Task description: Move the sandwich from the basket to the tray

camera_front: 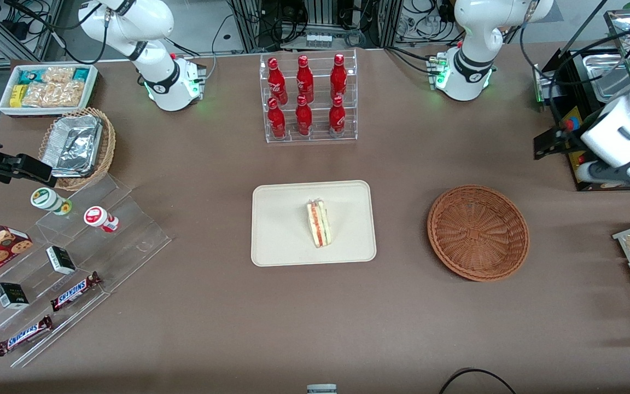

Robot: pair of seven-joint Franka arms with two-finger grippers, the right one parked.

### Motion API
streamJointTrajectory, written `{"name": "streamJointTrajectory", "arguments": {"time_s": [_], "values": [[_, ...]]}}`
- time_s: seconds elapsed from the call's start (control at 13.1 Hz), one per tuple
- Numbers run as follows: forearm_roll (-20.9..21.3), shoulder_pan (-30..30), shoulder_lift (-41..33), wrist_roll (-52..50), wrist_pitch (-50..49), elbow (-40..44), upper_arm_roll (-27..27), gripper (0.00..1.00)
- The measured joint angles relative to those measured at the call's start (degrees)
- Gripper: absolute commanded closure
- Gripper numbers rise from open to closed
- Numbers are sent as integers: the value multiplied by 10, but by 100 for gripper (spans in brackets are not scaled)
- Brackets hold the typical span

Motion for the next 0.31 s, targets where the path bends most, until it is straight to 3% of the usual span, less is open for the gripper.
{"name": "streamJointTrajectory", "arguments": {"time_s": [0.31], "values": [[17, 3, -26, 0, -3, -2, -1, 0]]}}
